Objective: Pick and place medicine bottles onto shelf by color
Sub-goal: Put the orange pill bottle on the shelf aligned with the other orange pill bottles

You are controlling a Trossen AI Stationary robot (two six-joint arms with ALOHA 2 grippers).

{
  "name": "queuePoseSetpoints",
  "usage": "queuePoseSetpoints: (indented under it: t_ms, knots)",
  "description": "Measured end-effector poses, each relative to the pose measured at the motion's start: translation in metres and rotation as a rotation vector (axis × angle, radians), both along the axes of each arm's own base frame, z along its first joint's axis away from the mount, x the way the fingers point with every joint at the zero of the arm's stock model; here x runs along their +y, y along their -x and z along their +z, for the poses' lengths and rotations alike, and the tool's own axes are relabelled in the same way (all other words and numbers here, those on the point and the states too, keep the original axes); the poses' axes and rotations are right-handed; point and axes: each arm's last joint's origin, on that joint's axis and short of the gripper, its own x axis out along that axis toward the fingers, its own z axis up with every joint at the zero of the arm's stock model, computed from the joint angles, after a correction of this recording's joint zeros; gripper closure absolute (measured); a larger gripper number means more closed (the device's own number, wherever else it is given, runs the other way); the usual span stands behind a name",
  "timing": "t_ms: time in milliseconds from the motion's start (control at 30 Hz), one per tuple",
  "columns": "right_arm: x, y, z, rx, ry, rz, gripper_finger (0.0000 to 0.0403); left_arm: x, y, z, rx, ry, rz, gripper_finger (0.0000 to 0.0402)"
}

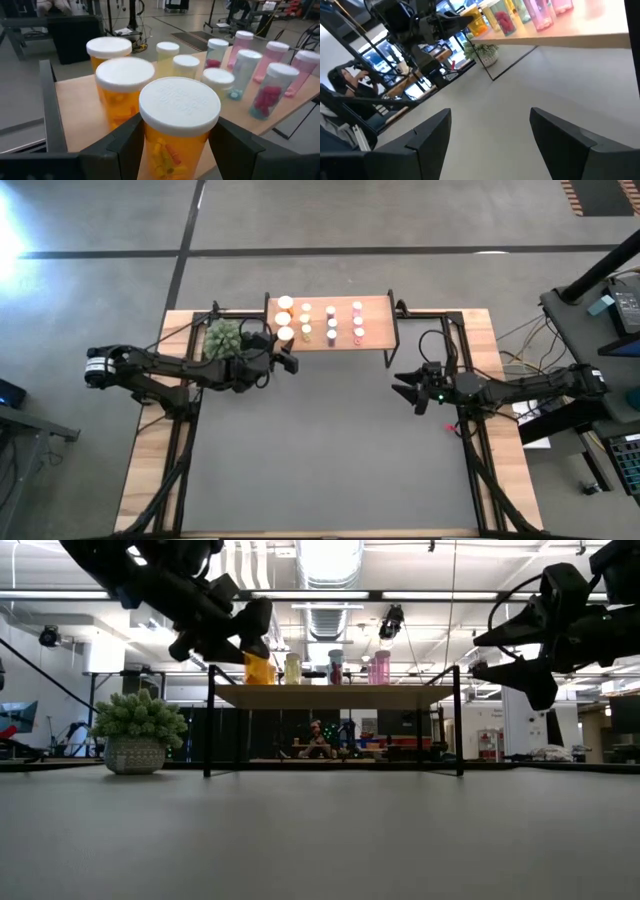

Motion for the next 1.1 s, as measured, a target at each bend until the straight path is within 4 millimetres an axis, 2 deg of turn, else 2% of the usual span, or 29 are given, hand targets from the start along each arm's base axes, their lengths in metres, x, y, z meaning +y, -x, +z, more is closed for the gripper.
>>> queuePoseSetpoints:
  t_ms: [433,700,1100]
  knots:
    - [0.000,0.000,0.000,-0.002,-0.006,-0.001,0.0140,0.000,0.003,-0.006,0.019,-0.005,0.026,0.0215]
    - [0.000,0.000,0.000,-0.002,-0.006,-0.001,0.0143,0.001,-0.005,-0.015,0.049,-0.004,0.030,0.0215]
    - [0.000,0.000,0.000,0.000,-0.006,-0.001,0.0140,0.002,-0.006,-0.015,0.051,-0.001,0.032,0.0215]
